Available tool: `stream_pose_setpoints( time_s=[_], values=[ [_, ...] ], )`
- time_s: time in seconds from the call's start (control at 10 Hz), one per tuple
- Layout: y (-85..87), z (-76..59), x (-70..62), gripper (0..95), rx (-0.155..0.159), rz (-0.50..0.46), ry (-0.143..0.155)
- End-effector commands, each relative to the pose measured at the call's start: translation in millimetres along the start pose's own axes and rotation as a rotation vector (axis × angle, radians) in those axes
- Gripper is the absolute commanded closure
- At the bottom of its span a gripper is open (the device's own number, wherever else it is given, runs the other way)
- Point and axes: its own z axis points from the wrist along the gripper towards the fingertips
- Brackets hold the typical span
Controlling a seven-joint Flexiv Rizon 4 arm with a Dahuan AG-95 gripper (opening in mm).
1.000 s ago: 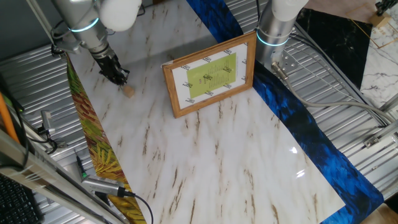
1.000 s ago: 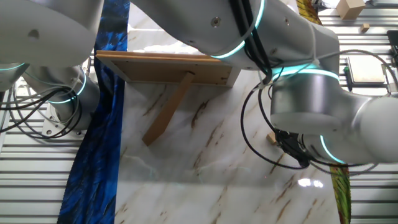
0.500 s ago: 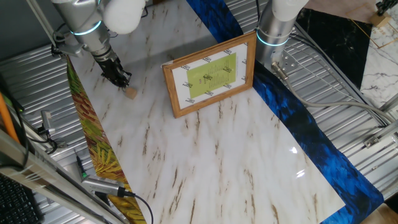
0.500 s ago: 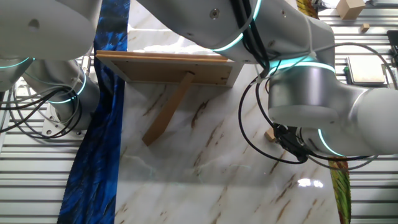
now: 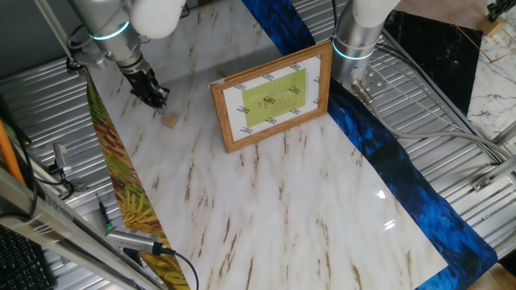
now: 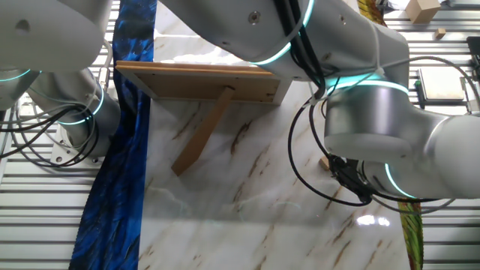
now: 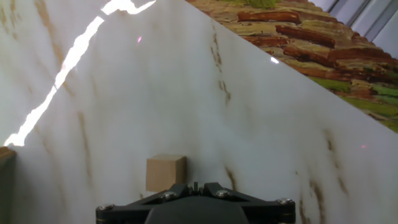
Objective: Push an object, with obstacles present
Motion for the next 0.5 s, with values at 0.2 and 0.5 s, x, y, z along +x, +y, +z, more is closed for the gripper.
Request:
stream_pose_setpoints(
  time_s=[0.2,0.5],
  values=[
    [1.7,3.2,6.3,95.0,-0.004,0.004,-0.007],
    [3.9,4.4,6.2,95.0,-0.007,0.005,-0.009]
  ],
)
